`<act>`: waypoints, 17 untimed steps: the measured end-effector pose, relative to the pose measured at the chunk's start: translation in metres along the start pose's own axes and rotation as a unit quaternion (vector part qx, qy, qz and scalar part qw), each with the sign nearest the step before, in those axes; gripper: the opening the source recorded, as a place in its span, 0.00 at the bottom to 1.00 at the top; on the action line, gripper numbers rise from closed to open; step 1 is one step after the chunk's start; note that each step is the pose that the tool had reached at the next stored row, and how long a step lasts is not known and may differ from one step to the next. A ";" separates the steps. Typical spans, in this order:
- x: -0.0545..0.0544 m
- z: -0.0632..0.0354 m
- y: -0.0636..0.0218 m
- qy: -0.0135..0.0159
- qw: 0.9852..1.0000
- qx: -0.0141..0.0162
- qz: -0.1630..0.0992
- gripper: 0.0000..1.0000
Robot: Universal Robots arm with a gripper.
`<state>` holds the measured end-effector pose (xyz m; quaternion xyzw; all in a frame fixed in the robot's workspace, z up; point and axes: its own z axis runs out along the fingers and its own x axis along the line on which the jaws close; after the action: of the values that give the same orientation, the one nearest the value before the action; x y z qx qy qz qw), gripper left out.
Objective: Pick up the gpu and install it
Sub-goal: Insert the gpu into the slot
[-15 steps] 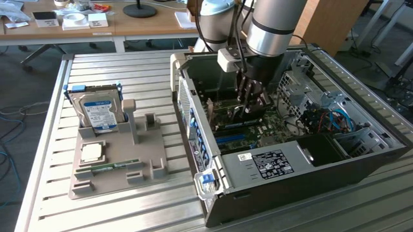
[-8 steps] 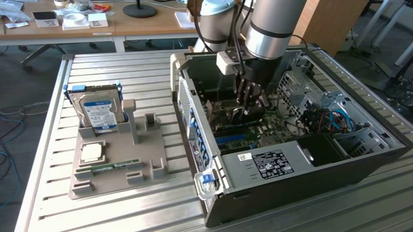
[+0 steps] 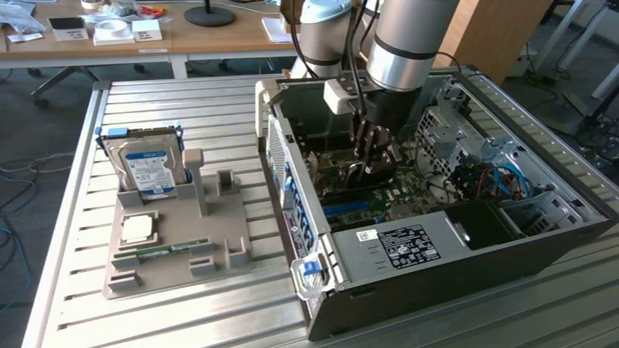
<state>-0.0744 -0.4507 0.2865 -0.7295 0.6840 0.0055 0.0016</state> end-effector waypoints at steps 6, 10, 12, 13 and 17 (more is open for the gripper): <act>0.002 0.0006 0.0003 0.000 1.000 0.000 0.000 0.27; 0.003 0.0007 0.0005 0.000 1.000 0.000 0.000 0.27; 0.004 0.0010 0.0004 0.000 1.000 0.000 0.001 0.27; 0.004 0.0012 0.0004 0.000 1.000 0.000 0.002 0.27; 0.004 0.0014 0.0004 0.000 1.000 0.000 0.003 0.27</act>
<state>-0.0746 -0.4542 0.2851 -0.7272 0.6864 0.0055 0.0016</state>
